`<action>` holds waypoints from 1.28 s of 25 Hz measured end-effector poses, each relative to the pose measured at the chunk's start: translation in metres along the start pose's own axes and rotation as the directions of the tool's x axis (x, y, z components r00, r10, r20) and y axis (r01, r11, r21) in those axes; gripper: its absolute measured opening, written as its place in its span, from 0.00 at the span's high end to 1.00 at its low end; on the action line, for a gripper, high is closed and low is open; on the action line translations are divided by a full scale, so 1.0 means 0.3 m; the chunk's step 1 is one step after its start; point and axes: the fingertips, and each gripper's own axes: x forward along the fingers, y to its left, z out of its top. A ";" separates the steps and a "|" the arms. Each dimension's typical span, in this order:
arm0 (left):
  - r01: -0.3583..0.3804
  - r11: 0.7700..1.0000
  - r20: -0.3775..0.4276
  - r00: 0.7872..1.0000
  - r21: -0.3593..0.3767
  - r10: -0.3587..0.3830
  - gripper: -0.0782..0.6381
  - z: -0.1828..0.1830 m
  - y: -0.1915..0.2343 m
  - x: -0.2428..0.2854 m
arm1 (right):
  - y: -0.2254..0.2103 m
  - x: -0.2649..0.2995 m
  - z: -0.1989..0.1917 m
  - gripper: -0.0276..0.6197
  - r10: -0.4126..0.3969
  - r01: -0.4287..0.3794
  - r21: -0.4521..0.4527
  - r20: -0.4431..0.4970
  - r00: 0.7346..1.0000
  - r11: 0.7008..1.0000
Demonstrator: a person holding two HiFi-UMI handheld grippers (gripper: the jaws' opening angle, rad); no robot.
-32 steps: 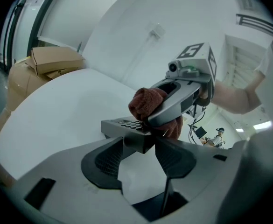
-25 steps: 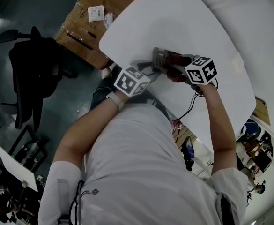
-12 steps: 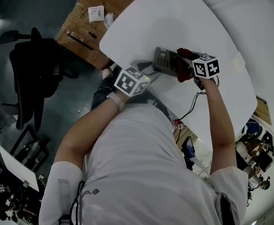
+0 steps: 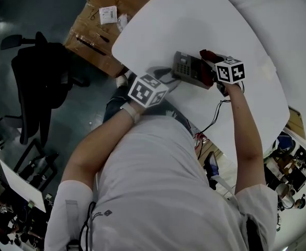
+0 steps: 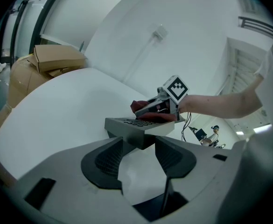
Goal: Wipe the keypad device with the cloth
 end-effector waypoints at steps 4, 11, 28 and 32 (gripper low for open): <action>-0.004 1.000 0.002 1.000 0.000 0.004 0.58 0.002 0.005 -0.002 | 0.060 -0.014 0.002 0.80 0.019 -0.020 -0.032 -0.031 0.999 0.999; -0.007 1.000 0.000 1.000 0.003 0.007 0.58 0.003 0.001 0.003 | 0.183 -0.016 0.039 0.80 0.058 -0.063 -0.105 -0.046 0.997 0.993; -0.007 1.000 0.009 1.000 0.003 0.007 0.58 0.000 0.007 0.004 | 0.448 0.008 0.138 0.80 0.169 -0.175 -0.205 -0.047 0.985 0.963; -0.007 1.000 0.009 1.000 0.006 0.007 0.58 0.000 0.007 0.006 | 0.491 -0.007 0.158 0.80 0.196 -0.193 -0.201 -0.007 0.981 0.960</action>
